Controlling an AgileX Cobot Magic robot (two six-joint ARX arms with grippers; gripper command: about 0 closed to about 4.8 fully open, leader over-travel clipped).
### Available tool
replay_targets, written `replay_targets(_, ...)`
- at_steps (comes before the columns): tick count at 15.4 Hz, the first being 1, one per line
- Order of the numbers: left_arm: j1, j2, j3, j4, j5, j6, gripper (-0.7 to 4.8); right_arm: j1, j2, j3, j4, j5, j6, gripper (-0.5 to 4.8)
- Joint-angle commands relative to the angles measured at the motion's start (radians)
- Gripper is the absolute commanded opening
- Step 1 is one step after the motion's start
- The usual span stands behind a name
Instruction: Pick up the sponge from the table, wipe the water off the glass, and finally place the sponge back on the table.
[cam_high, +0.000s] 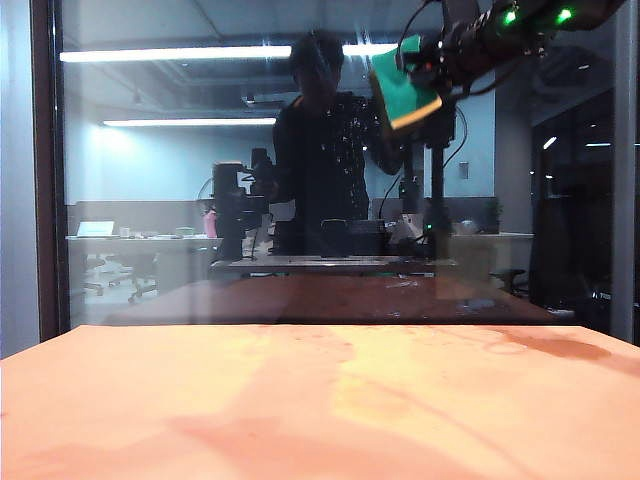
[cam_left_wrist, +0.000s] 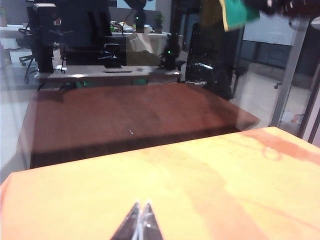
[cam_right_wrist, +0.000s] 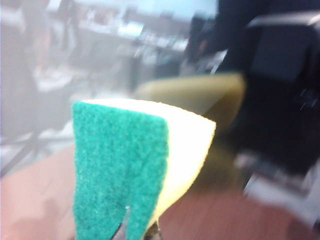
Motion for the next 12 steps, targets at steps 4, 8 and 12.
replay_targets(4, 0.0, 0.002, 0.002, 0.006, -0.001, 0.004, -0.06, -0.003, 0.134, 0.217, -0.028, -0.053, -0.018, -0.06)
replay_targets(8, 0.0, 0.002, 0.002, -0.036, 0.0, 0.004, -0.06, -0.001, 0.181, 0.245, -0.13, -0.067, -0.02, -0.06)
replay_targets(12, 0.0, 0.002, 0.002, -0.035, 0.0, 0.004, -0.06, 0.002, 0.219, 0.245, -0.309, -0.066, -0.045, -0.06)
